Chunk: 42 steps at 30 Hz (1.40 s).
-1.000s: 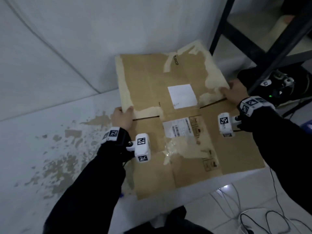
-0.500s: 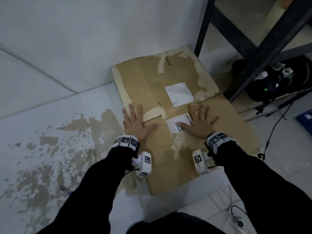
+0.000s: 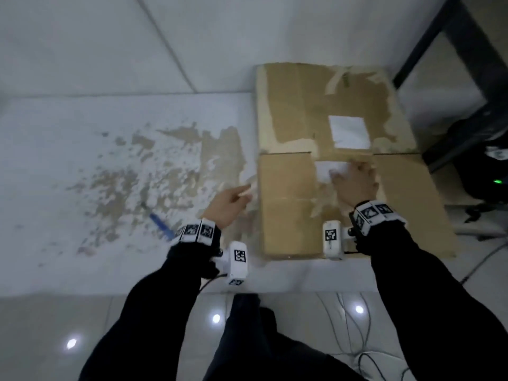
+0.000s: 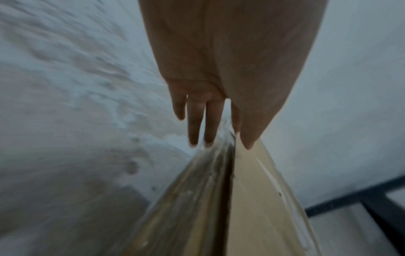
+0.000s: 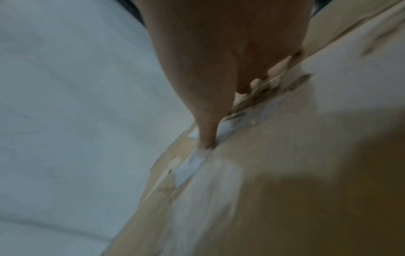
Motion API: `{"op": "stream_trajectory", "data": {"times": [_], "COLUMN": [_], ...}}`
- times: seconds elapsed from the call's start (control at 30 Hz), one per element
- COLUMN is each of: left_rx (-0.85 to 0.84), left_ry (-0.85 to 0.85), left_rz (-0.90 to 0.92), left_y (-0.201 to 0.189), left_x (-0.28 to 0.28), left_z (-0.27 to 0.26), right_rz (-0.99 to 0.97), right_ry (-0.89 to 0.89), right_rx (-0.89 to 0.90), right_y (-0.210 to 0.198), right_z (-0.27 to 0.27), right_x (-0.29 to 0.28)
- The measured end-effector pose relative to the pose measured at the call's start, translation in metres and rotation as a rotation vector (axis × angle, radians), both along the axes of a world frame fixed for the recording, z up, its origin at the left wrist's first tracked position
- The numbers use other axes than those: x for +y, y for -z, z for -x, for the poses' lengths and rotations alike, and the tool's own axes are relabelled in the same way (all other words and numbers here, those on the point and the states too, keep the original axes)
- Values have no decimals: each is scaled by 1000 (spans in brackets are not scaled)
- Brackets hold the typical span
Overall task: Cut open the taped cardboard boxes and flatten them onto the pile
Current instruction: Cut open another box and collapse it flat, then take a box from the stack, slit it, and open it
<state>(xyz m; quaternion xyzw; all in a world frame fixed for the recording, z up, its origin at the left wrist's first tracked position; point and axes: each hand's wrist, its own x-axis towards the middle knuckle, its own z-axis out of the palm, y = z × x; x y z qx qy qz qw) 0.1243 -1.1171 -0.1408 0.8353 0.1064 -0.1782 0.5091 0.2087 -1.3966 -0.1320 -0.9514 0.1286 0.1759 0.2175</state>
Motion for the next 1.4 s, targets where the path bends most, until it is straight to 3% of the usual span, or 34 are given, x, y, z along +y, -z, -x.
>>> {"op": "stream_trajectory", "data": {"times": [0.07,0.13,0.23,0.3,0.43,0.57,0.67,0.8,0.9,1.0,1.13,1.23,1.33,1.4], "left_rx": [54,100,206,284,509,725,827,858,918,884,705,600,527,496], "left_ry": [-170,-292,-459,-632,-1109,-1522,-1657,-1736,-1600,-1470,-1509,-1484,-1451,-1440], "left_rz": [124,109,147,153,210,419,476,532,539,426,371,404,384,375], "left_y": [5,17,44,69,117,150,166,178,167,159,163,149,141,143], "left_x": [18,36,62,80,109,124,137,188,253,337,450,539,626,682], "left_z": [56,111,197,255,369,482,538,577,588,595,591,562,539,534], "right_rz": [-123,-299,-541,-663,-727,-424,-264,-102,49,156,124,88,11,-38], "right_ry": [-92,-245,-477,-654,-979,-1257,-1332,-1292,-1099,-978,-794,-677,-537,-543], "right_rx": [-143,-231,-256,-99,479,777,883,878,876,863,812,964,963,1003], "right_y": [-6,-12,-19,-12,8,45,77,125,150,159,163,165,174,182], "right_z": [20,54,116,152,213,265,301,336,343,343,342,349,359,371], "right_x": [32,74,138,179,253,336,407,503,556,601,668,735,812,870]}}
